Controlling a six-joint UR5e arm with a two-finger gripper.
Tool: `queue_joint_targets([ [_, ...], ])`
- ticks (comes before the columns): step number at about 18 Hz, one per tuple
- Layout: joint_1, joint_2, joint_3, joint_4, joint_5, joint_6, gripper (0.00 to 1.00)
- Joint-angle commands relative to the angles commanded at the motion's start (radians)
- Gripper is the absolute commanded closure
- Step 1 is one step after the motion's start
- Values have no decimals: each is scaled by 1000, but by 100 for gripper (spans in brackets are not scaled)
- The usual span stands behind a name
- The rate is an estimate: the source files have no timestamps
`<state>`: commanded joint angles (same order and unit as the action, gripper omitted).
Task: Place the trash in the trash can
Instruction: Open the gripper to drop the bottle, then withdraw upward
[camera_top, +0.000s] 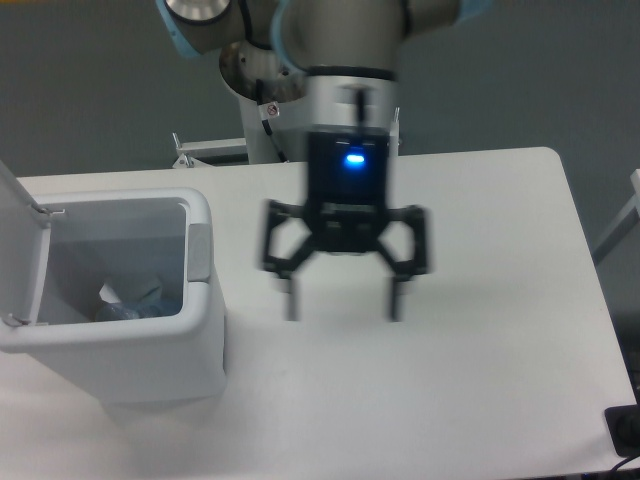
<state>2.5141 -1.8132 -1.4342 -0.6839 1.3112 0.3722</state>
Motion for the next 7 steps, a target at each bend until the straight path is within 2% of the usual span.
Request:
queue_joint_targets([
  [4, 48, 17, -17, -138, 175, 264, 0],
  [7, 65, 21, -15, -222, 246, 384, 0],
])
